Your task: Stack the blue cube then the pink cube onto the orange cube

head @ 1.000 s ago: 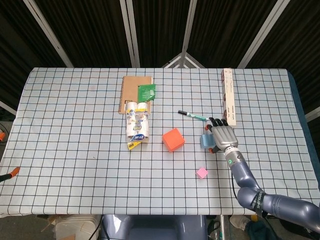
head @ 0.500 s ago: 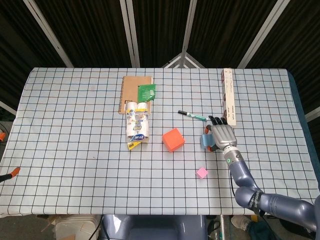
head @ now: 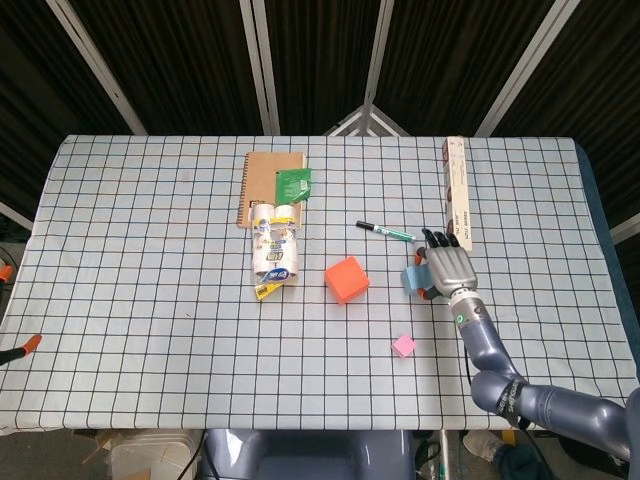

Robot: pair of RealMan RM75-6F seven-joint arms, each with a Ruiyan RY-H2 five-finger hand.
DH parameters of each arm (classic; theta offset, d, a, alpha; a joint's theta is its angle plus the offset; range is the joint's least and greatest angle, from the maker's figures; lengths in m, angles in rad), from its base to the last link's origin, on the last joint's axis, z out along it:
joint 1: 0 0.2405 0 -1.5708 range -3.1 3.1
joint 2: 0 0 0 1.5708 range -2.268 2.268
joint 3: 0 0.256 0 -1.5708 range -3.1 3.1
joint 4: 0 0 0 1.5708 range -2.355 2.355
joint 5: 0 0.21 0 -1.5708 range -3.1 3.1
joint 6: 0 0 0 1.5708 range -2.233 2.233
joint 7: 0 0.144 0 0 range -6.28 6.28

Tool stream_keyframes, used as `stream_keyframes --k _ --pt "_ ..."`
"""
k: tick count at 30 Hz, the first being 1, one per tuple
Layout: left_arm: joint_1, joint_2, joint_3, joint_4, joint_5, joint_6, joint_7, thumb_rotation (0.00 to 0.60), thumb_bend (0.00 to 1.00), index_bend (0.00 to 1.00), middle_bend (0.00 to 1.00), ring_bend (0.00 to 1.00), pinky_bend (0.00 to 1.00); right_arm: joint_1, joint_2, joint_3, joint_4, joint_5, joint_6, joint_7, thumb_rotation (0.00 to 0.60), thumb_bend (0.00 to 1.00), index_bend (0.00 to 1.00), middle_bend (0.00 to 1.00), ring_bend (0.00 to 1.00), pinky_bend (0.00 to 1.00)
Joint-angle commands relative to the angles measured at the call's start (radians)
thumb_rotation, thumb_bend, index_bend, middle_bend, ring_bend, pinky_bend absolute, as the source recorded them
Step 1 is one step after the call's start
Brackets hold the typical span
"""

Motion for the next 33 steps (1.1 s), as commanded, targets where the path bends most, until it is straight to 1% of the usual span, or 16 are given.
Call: stream_keyframes --k 1,10,14,19,25,29,33 --pt "0.001 0.0 0.0 -0.001 0.0 0.002 0.0 0.6 0.12 0.05 0.0 0.0 0.0 -0.002 0.004 -0.001 -0.005 -0.002 -0.001 0.004 0.6 0.3 0.42 0.0 0.0 0.0" --pt "0.003 0.002 0.003 -0.001 0.004 0.007 -0.004 0.6 0.12 0.05 0.0 0.0 0.0 -0.004 0.032 0.002 -0.048 -0.027 0.018 0.005 0.6 0.32 0.44 0.0 0.0 0.0" --pt "0.004 0.003 0.004 -0.002 0.008 0.008 -0.01 0.6 0.12 0.05 0.0 0.0 0.0 -0.002 0.061 0.004 -0.088 -0.031 0.038 -0.012 0.6 0.32 0.44 0.0 0.0 0.0" --pt "0.003 0.005 0.007 -0.002 0.015 0.007 -0.015 0.6 0.12 0.05 0.0 0.0 0.0 0.014 0.11 0.007 -0.155 -0.023 0.073 -0.072 0.6 0.32 0.44 0.0 0.0 0.0" --pt "0.006 0.008 0.01 -0.003 0.022 0.011 -0.023 0.6 0.12 0.05 0.0 0.0 0.0 0.047 0.181 0.018 -0.274 -0.035 0.128 -0.168 0.6 0.32 0.44 0.0 0.0 0.0" --pt "0.007 0.009 0.012 -0.004 0.026 0.011 -0.025 0.6 0.12 0.05 0.0 0.0 0.0 0.077 0.217 0.021 -0.34 -0.066 0.142 -0.231 0.6 0.32 0.44 0.0 0.0 0.0" --pt "0.008 0.01 0.014 -0.004 0.031 0.015 -0.026 0.6 0.12 0.05 0.0 0.0 0.0 0.116 0.247 0.024 -0.413 -0.056 0.151 -0.308 0.6 0.32 0.44 0.0 0.0 0.0"
